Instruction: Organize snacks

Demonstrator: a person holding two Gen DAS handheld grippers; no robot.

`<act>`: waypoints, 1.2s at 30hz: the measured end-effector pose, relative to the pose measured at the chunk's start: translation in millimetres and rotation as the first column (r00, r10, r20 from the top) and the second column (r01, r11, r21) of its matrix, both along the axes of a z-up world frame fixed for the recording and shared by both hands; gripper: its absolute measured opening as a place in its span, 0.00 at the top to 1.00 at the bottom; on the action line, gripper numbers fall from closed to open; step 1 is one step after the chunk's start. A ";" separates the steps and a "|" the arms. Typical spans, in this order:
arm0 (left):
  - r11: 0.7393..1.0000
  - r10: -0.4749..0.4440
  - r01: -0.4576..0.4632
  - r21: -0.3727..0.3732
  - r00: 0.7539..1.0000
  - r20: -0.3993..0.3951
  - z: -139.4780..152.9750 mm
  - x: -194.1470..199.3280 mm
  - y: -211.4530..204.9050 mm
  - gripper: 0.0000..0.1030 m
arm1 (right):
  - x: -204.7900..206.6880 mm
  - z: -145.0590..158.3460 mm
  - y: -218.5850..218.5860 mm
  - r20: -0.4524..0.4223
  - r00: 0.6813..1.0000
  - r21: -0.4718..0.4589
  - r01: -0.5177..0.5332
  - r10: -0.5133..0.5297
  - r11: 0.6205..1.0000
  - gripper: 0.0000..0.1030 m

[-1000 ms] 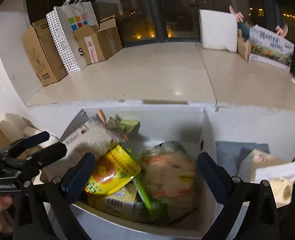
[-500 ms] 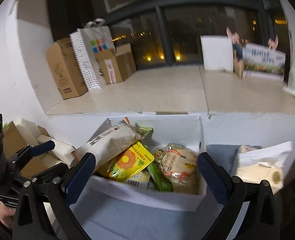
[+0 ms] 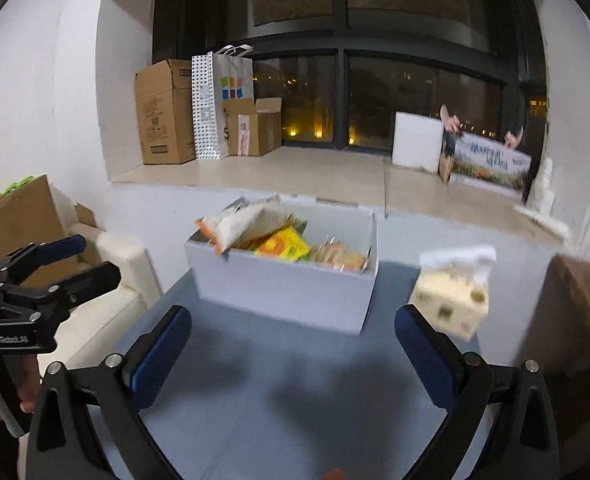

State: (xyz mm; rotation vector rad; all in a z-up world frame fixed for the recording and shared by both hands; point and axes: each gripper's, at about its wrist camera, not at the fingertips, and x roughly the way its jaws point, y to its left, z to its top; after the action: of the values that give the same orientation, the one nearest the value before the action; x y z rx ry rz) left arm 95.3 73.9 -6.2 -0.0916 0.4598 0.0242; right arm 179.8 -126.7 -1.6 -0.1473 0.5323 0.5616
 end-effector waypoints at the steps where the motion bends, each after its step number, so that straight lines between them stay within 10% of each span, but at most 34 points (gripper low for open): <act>1: 1.000 -0.011 0.011 0.007 1.000 0.008 0.2 -12.0 -4.3 0.00 | -9.8 -1.7 -3.6 -0.004 1.000 0.009 0.001 -0.001 1.000 0.00; 14: 0.997 -0.046 0.048 0.054 0.998 -0.032 -7.0 -78.1 -56.7 0.00 | -112.8 -6.9 -61.3 -0.011 0.996 0.102 0.090 -0.089 0.991 0.00; 36: 0.998 -0.054 0.051 -0.040 0.996 -0.071 3.3 -83.4 -64.5 0.00 | -125.7 -4.6 -76.5 -0.015 0.992 0.106 0.125 -0.124 0.986 0.00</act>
State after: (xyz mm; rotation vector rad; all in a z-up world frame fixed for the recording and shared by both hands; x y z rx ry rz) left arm 11.8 9.4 -2.9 -0.1165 0.5344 -0.0333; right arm 54.1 -203.2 -6.2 -0.0095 0.5145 0.4680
